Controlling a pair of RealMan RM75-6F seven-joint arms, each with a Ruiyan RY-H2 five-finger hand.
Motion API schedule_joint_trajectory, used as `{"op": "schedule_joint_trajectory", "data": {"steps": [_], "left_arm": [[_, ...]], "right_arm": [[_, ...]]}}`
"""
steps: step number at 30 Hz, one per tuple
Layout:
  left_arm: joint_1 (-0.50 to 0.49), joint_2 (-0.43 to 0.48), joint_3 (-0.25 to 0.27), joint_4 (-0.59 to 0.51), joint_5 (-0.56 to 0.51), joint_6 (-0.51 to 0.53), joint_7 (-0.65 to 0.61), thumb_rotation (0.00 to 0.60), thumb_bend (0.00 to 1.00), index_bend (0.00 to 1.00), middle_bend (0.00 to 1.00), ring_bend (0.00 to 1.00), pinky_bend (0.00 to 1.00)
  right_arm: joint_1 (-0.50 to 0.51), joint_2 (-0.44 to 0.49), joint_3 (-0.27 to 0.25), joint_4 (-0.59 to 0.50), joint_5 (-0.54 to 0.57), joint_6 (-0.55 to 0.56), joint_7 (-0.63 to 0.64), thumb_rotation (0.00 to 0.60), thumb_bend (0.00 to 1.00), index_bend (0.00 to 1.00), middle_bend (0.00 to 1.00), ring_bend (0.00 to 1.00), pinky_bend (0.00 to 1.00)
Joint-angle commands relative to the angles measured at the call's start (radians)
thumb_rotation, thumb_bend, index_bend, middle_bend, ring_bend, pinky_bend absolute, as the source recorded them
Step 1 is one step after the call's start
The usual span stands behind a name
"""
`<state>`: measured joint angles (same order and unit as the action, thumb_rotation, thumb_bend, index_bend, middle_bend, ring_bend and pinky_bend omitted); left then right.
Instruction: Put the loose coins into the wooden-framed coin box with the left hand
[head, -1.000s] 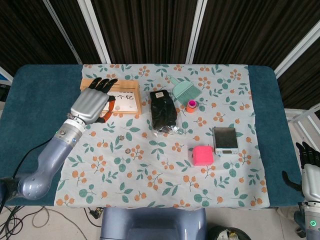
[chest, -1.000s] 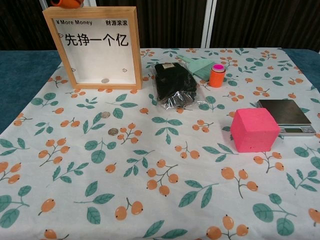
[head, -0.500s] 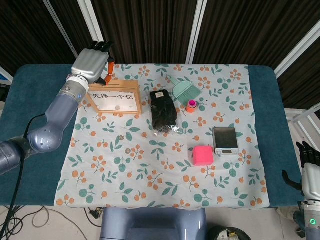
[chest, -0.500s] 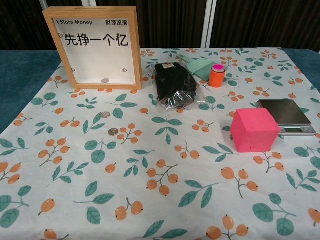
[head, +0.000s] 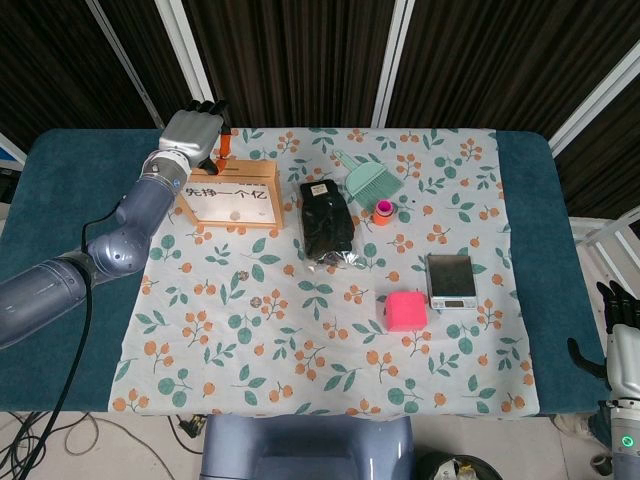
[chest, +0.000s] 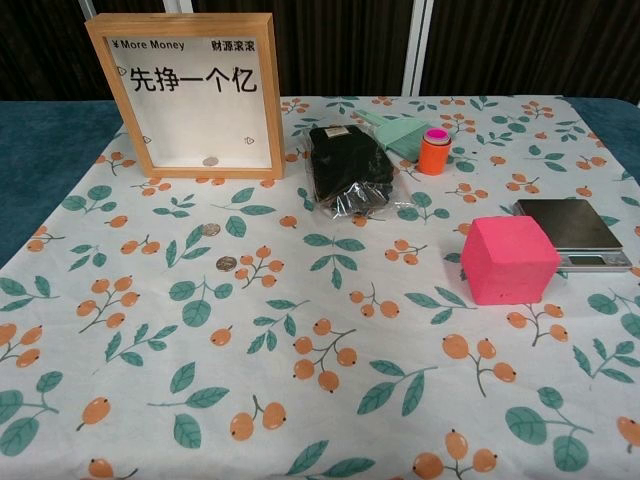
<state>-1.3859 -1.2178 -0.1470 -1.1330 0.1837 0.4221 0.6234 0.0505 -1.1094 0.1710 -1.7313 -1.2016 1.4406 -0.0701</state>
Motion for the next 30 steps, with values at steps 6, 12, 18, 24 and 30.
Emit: {"op": "schedule_joint_trajectory", "data": {"steps": [6,12,18,24,30], "left_arm": [[-0.016,-0.003,0.046,0.007,0.024,-0.017,-0.048,0.6,0.59,0.66,0.0,0.0,0.0],[-0.024,0.003,0.069,-0.003,0.036,-0.025,-0.088,0.6,0.58,0.64,0.0,0.0,0.0],[-0.033,-0.015,0.094,0.015,0.056,-0.028,-0.123,0.6,0.57,0.63,0.0,0.0,0.0],[-0.042,-0.032,0.113,0.038,0.07,-0.028,-0.151,0.6,0.57,0.63,0.0,0.0,0.0],[-0.053,-0.032,0.129,0.037,0.082,-0.021,-0.172,0.6,0.57,0.62,0.0,0.0,0.0]], "right_arm": [[0.0,0.001,-0.001,-0.002,0.0,-0.002,-0.002,0.6,0.39,0.09,0.03,0.0,0.0],[0.0,0.0,0.001,-0.001,0.007,-0.002,-0.006,0.6,0.39,0.09,0.03,0.0,0.0],[-0.001,-0.001,0.004,-0.003,0.015,0.0,-0.008,0.6,0.39,0.09,0.03,0.0,0.0],[0.0,-0.001,0.003,-0.005,0.015,-0.002,-0.011,0.6,0.39,0.09,0.03,0.0,0.0],[0.0,0.0,0.004,-0.004,0.019,-0.004,-0.009,0.6,0.39,0.09,0.03,0.0,0.0]]}}
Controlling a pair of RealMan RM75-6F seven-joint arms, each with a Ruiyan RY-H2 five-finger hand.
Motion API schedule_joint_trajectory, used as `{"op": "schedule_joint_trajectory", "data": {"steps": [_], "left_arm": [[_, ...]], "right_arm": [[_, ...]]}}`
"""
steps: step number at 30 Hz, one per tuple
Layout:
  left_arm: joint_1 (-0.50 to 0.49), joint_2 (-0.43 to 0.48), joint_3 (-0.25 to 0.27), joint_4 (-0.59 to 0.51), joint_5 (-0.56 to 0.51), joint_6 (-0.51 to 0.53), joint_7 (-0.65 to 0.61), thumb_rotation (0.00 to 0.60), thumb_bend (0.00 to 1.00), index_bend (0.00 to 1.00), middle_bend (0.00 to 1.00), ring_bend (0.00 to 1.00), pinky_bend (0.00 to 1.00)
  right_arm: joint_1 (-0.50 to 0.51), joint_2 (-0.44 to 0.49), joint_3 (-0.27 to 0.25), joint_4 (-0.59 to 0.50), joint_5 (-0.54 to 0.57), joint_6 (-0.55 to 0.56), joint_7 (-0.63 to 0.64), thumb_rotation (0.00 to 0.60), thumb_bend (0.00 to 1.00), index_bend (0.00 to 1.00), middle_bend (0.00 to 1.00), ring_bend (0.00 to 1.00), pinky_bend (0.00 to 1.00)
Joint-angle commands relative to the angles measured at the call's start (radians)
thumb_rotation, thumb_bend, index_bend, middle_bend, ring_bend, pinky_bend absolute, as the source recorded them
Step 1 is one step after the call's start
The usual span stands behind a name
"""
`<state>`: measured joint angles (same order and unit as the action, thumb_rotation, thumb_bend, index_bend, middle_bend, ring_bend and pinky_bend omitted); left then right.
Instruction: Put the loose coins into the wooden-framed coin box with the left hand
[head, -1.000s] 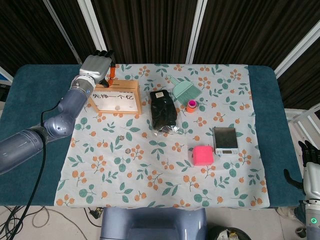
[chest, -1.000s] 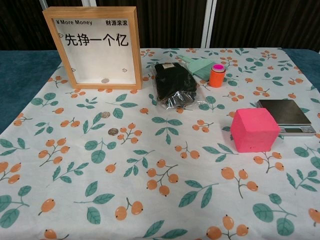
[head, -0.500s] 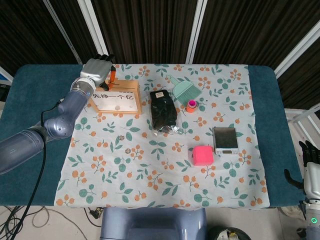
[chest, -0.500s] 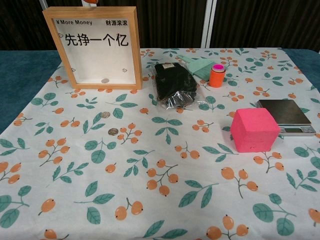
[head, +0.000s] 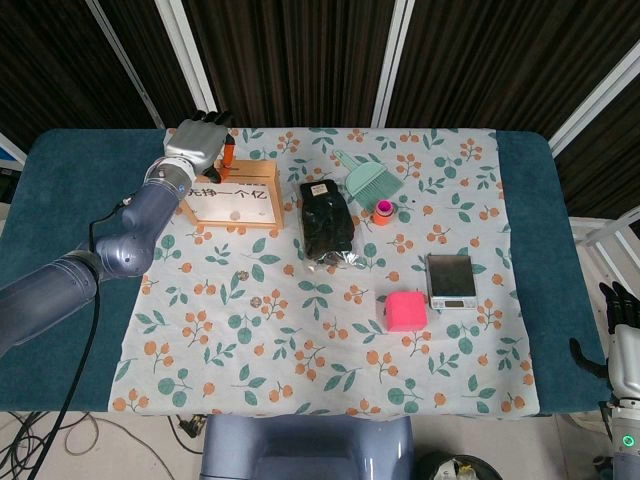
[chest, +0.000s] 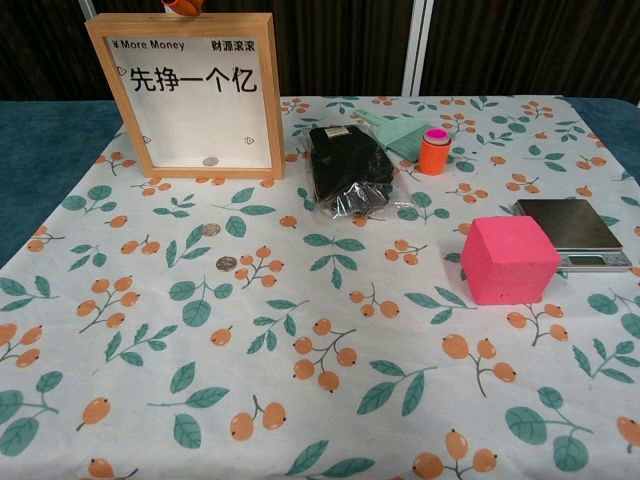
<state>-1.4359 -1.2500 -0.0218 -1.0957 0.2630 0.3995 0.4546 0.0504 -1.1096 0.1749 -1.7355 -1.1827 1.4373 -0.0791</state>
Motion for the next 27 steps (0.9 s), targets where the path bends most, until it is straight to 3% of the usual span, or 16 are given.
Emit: {"op": "schedule_joint_trajectory", "data": {"steps": [1,27], "left_arm": [[-0.005,0.001,0.01,-0.001,0.003,0.002,-0.007,0.6,0.57,0.62,0.0,0.0,0.0],[-0.05,-0.009,0.095,0.012,0.004,0.005,-0.058,0.6,0.52,0.53,0.02,0.0,0.0]], "right_arm": [[0.0,0.0,-0.001,0.0,0.0,-0.001,0.0,0.6,0.39,0.09,0.03,0.0,0.0],[-0.001,0.002,-0.001,-0.006,0.001,0.001,-0.003,0.6,0.39,0.09,0.03,0.0,0.0]]}}
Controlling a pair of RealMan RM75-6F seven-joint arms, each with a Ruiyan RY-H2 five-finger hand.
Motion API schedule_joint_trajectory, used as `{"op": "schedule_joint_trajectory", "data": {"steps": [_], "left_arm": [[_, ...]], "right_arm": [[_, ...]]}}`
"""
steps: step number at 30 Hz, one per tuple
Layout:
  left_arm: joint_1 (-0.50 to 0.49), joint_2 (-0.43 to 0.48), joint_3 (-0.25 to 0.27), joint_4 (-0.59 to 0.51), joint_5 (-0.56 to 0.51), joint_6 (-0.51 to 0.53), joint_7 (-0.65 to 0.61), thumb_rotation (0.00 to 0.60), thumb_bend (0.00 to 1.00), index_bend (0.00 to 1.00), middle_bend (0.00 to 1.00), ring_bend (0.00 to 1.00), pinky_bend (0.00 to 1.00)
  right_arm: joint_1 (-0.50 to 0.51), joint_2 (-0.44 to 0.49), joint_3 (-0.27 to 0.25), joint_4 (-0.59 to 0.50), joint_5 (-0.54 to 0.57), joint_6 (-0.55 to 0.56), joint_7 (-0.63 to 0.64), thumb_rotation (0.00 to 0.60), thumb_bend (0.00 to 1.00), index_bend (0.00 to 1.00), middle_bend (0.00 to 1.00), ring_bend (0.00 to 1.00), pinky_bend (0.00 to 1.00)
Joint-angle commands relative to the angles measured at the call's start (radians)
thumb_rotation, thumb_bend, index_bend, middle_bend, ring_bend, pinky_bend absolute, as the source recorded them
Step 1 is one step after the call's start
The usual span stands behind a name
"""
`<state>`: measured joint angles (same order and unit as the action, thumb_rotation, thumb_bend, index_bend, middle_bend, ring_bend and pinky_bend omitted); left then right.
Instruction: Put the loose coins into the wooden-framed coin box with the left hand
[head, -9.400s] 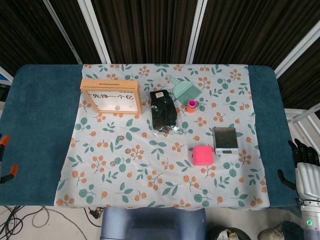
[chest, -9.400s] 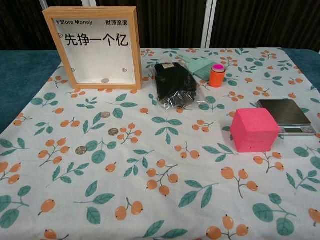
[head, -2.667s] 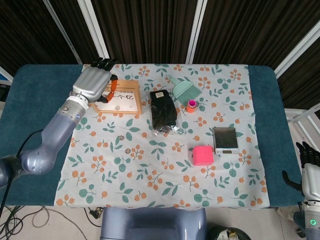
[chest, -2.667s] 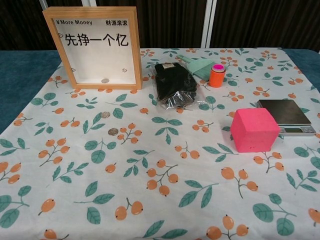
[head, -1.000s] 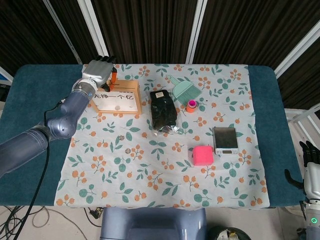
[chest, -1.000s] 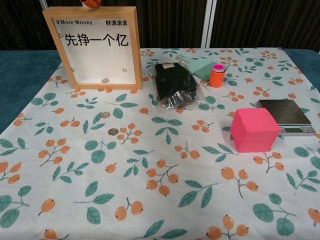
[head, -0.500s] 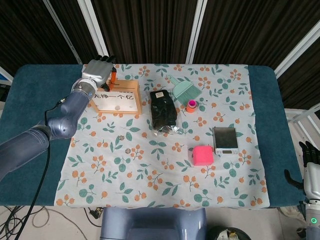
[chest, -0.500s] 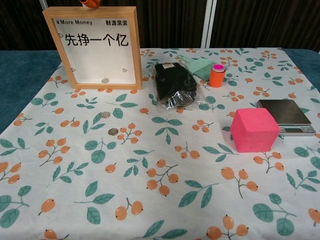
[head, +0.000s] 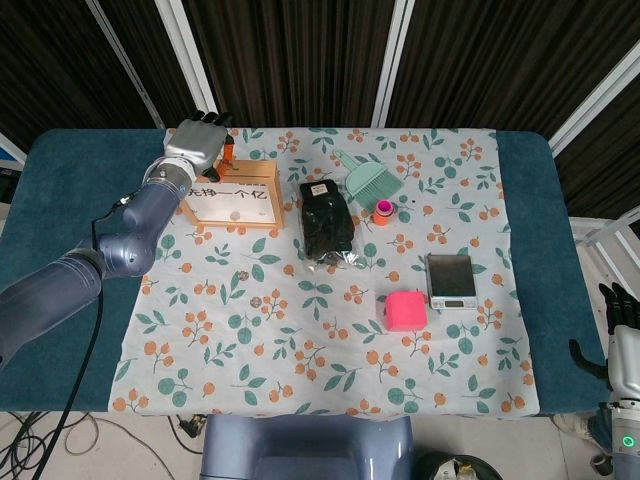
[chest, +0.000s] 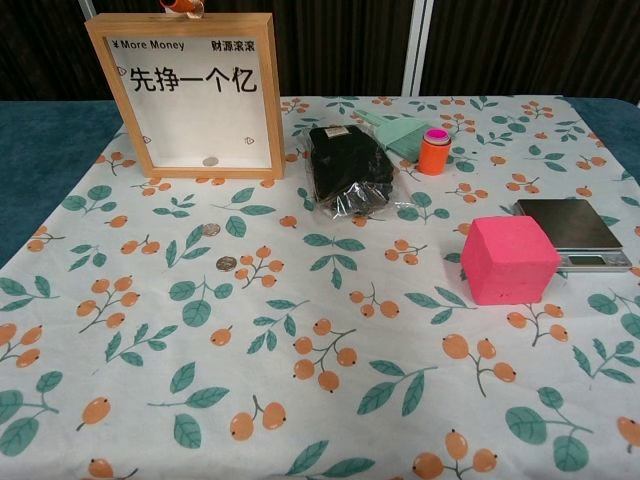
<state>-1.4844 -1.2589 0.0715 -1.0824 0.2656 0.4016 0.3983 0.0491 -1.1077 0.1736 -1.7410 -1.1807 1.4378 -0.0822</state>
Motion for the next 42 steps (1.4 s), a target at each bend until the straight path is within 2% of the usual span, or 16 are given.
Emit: {"op": "schedule_joint_trajectory", "data": {"steps": [1,28,33,39,42], "left_arm": [[-0.003,-0.001,0.004,-0.002,0.004,0.005,-0.003,0.6,0.52,0.53,0.02,0.0,0.0],[-0.02,-0.007,0.041,-0.005,0.01,0.033,-0.015,0.6,0.46,0.5,0.02,0.0,0.0],[-0.022,-0.004,0.041,-0.011,0.018,0.029,-0.02,0.6,0.34,0.48,0.01,0.0,0.0],[-0.018,0.034,0.02,-0.059,0.042,0.054,-0.04,0.6,0.14,0.46,0.01,0.0,0.0],[-0.008,0.074,0.0,-0.106,0.066,0.076,-0.058,0.6,0.11,0.46,0.01,0.0,0.0]], "right_arm": [[0.0,0.0,0.0,0.0,-0.001,0.001,0.0,0.6,0.39,0.09,0.03,0.0,0.0],[0.0,0.002,0.003,-0.009,0.018,0.0,-0.017,0.6,0.39,0.09,0.03,0.0,0.0],[-0.001,0.0,0.004,-0.01,0.019,0.004,-0.019,0.6,0.39,0.09,0.03,0.0,0.0],[-0.001,-0.001,0.004,-0.01,0.019,0.004,-0.018,0.6,0.39,0.09,0.03,0.0,0.0],[0.0,-0.001,0.005,-0.01,0.022,0.003,-0.019,0.6,0.39,0.09,0.03,0.0,0.0]]}}
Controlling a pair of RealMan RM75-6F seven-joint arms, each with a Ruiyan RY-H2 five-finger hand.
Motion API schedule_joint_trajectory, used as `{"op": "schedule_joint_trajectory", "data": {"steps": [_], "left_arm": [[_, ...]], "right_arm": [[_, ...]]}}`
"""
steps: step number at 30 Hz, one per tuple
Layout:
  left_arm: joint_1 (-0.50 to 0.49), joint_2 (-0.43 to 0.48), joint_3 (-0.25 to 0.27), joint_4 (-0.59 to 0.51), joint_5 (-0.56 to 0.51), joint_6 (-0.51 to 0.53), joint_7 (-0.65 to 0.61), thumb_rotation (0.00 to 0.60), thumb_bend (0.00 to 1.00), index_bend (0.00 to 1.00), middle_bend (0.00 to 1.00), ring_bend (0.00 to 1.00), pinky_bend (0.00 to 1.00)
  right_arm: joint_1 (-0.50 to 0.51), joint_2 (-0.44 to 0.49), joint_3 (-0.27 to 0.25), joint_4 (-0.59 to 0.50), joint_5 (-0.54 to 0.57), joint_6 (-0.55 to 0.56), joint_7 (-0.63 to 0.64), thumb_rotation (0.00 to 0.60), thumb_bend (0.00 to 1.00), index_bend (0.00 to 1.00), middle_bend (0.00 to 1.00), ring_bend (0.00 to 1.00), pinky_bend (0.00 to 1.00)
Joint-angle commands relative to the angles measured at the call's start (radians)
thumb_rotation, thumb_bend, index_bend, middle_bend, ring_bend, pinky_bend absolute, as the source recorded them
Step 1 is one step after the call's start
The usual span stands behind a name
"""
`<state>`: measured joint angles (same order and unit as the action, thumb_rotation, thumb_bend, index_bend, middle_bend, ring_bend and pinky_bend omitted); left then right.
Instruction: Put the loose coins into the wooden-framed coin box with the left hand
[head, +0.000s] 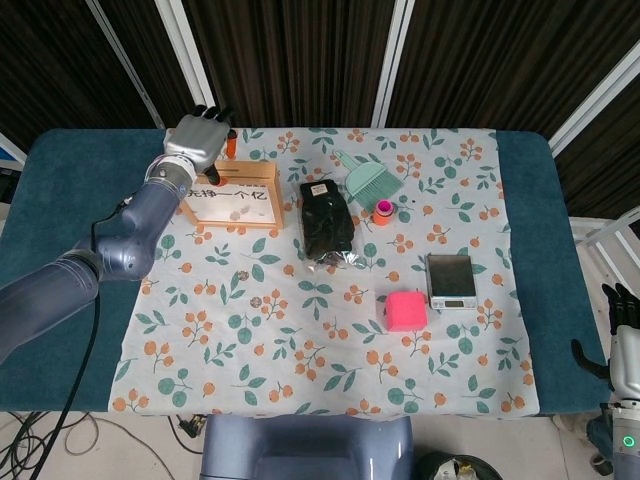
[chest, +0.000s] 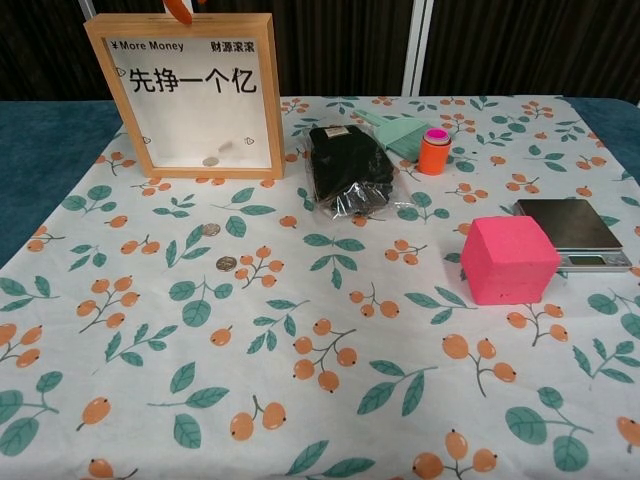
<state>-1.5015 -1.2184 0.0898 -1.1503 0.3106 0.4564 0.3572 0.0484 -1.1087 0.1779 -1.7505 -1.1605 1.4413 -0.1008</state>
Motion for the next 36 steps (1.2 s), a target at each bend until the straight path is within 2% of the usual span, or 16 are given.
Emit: {"op": "schedule_joint_trajectory", "data": {"steps": [1,4,8,11,13,16,20,24,31,36], "left_arm": [[0.025,0.059,-0.038,-0.076,0.045,0.051,-0.037,0.6,0.11,0.46,0.01,0.0,0.0],[0.094,0.105,-0.104,-0.177,0.141,0.197,-0.109,0.6,0.11,0.46,0.01,0.0,0.0],[0.269,0.161,-0.155,-0.361,0.387,0.48,-0.254,0.6,0.11,0.47,0.02,0.0,0.0],[0.391,0.197,-0.129,-0.471,0.539,0.602,-0.33,0.6,0.11,0.47,0.01,0.0,0.0],[0.48,0.208,-0.08,-0.531,0.638,0.662,-0.353,0.6,0.1,0.46,0.01,0.0,0.0],[0.574,0.175,-0.036,-0.55,0.752,0.724,-0.378,0.6,0.08,0.44,0.01,0.0,0.0],[0.641,0.093,-0.004,-0.508,0.86,0.735,-0.391,0.6,0.08,0.44,0.01,0.0,0.0],[0.635,0.006,0.003,-0.417,0.898,0.654,-0.319,0.6,0.08,0.42,0.01,0.0,0.0],[0.579,-0.133,-0.025,-0.285,0.915,0.497,-0.189,0.6,0.06,0.4,0.01,0.0,0.0],[0.554,-0.208,-0.055,-0.208,0.916,0.451,-0.123,0.6,0.06,0.39,0.0,0.0,0.0]], "right_arm": [[0.0,0.0,0.002,-0.001,0.005,0.0,-0.002,0.6,0.39,0.09,0.03,0.0,0.0],[0.0,0.0,0.004,-0.002,0.011,0.001,-0.004,0.6,0.39,0.09,0.03,0.0,0.0],[0.0,0.0,0.008,-0.001,0.018,0.004,-0.006,0.6,0.39,0.09,0.03,0.0,0.0],[-0.001,0.0,0.012,-0.002,0.027,0.003,-0.007,0.6,0.39,0.09,0.03,0.0,0.0],[-0.001,0.0,0.013,-0.003,0.033,0.002,-0.008,0.6,0.39,0.09,0.03,0.0,0.0],[-0.001,-0.001,0.014,-0.005,0.032,0.005,-0.011,0.6,0.39,0.09,0.03,0.0,0.0],[-0.002,-0.001,0.013,-0.007,0.033,0.005,-0.01,0.6,0.39,0.09,0.03,0.0,0.0],[-0.003,-0.004,0.014,-0.004,0.027,0.015,-0.01,0.6,0.39,0.09,0.03,0.0,0.0],[-0.005,0.0,0.017,-0.008,0.036,0.014,-0.009,0.6,0.39,0.09,0.03,0.0,0.0],[-0.005,0.002,0.017,-0.011,0.039,0.011,-0.011,0.6,0.39,0.09,0.03,0.0,0.0]]}}
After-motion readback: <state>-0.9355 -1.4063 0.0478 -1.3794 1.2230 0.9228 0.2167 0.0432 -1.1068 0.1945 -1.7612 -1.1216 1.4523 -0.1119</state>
